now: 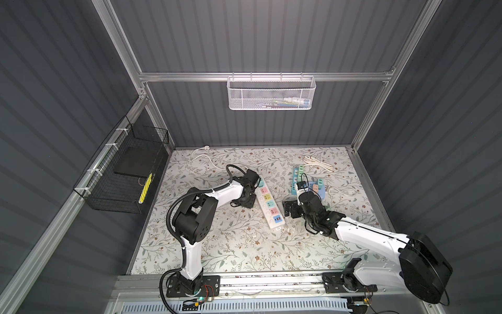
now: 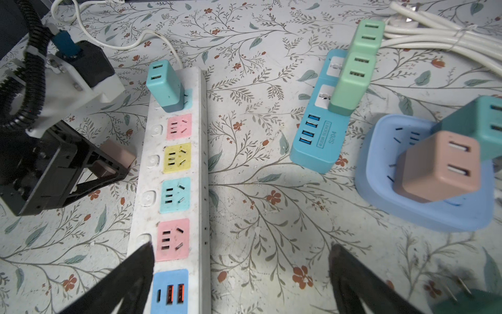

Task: Insert the plug
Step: 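Lift the pink adapter with the left gripper toward the white strip, then carry the pink adapter with the left gripper while the right gripper reaches for it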

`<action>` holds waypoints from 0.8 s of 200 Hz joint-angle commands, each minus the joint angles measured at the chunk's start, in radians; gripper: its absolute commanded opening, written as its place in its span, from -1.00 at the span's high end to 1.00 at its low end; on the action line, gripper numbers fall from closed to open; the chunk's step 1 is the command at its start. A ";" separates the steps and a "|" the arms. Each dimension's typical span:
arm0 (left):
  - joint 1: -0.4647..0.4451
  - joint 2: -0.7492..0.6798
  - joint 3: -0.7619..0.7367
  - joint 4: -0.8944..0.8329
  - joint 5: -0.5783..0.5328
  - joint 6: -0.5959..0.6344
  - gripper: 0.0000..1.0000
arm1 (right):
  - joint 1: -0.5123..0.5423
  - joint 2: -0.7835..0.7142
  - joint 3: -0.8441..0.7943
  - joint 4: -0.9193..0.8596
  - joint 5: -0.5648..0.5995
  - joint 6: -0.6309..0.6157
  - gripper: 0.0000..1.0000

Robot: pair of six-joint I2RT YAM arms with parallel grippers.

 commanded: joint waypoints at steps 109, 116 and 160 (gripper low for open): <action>-0.258 -0.519 -0.426 0.653 -0.066 0.138 0.59 | -0.022 -0.033 0.068 -0.076 -0.019 0.013 -0.97; -0.276 -0.529 -0.436 0.675 -0.068 0.155 0.60 | -0.031 -0.039 0.089 -0.106 -0.048 0.016 -0.96; -0.349 -0.574 -0.510 0.794 -0.119 0.219 0.61 | -0.091 -0.109 0.167 -0.233 -0.196 0.058 -0.93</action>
